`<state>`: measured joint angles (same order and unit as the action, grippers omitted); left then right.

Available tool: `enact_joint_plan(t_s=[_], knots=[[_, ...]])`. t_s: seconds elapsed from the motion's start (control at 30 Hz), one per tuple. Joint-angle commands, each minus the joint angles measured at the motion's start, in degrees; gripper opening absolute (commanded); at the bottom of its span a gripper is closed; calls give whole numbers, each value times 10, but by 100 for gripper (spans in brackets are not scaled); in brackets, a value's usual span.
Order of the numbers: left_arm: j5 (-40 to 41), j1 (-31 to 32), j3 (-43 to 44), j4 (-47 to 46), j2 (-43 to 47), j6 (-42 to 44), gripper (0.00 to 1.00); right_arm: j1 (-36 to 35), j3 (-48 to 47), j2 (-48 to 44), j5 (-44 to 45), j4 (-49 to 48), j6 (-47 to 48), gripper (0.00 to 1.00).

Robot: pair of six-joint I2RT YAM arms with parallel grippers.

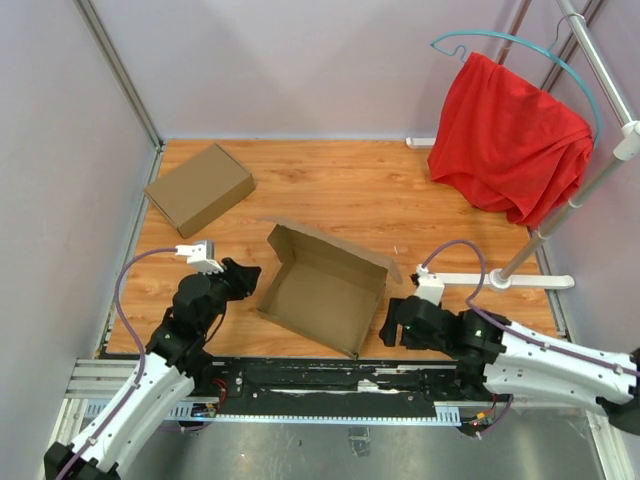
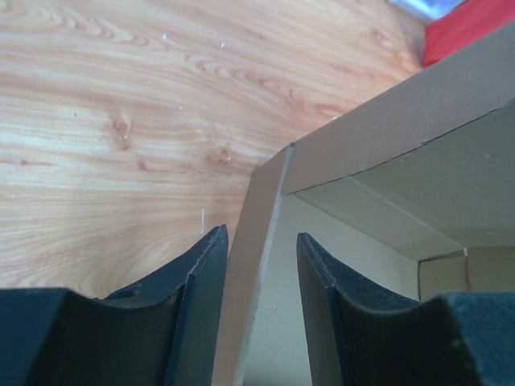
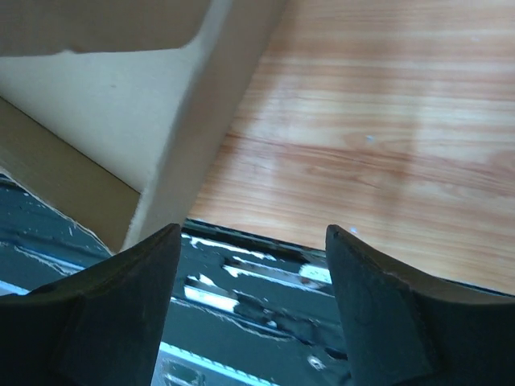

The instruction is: Fold the paper box

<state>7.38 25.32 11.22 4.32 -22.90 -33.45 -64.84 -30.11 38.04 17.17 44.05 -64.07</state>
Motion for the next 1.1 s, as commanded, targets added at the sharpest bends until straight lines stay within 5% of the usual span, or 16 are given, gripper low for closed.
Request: enact_joint_plan(t_s=[0.0, 0.4, 0.8, 1.07], knots=[[18, 3, -7, 18, 47, -3, 45, -70, 10, 56, 110, -119, -91, 74], [20, 4, -10, 12, 47, 6, 45, -98, -7, 163, 159, -168, -149, 71], [40, 3, -14, 14, 65, 8, 45, -97, 1, 225, 185, -197, -154, 17], [48, 4, -40, -34, 35, 6, 45, -50, 13, 227, 265, -223, -89, 6]])
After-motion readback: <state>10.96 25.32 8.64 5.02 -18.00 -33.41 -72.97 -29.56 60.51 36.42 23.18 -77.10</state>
